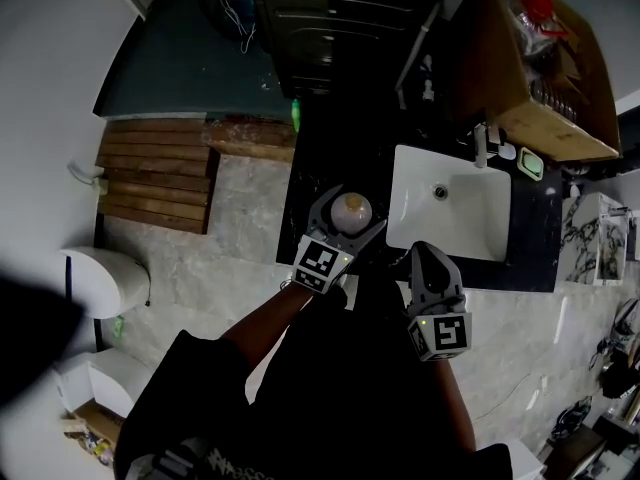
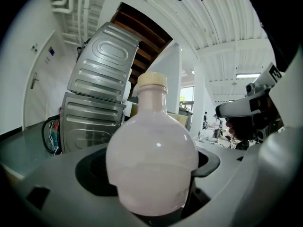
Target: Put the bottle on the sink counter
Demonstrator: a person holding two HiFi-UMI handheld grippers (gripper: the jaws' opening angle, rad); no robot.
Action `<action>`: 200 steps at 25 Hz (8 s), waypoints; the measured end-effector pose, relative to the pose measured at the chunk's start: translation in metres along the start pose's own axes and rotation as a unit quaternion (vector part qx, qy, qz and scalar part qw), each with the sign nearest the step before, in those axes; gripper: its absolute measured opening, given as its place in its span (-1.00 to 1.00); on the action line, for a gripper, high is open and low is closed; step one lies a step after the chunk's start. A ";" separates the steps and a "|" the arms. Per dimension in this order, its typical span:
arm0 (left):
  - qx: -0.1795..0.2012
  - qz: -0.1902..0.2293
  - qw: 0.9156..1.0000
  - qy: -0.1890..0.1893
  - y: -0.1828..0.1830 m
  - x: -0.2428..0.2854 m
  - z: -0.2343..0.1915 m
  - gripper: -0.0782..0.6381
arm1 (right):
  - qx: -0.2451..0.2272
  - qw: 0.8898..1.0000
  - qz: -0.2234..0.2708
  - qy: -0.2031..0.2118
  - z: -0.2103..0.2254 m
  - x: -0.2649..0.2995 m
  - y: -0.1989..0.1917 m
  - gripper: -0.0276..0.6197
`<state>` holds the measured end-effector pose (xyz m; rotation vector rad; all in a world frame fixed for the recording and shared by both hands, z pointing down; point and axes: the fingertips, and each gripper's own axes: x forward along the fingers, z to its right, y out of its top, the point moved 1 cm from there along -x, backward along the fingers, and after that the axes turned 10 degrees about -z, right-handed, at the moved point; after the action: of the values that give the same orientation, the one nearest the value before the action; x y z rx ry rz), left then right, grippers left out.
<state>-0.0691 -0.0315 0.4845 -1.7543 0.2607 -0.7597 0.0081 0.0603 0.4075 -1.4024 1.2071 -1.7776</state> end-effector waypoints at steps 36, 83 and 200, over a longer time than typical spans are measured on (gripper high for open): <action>0.005 -0.166 0.982 0.094 -0.066 0.266 -0.121 0.35 | 0.032 0.997 -0.032 0.056 0.170 0.188 -0.003 -0.79; 0.036 -0.309 0.948 0.061 -0.099 0.271 -0.123 0.35 | 0.029 0.968 -0.051 0.243 0.157 0.303 -0.030 -0.79; -0.047 0.055 0.989 0.130 0.028 -0.095 0.320 -0.74 | 0.064 0.988 0.104 0.091 0.068 -0.252 -0.070 -0.78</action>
<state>0.0597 0.2593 0.3791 -1.7122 0.5731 -0.9092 0.1522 0.2845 0.3627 -1.0214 1.2575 -1.8288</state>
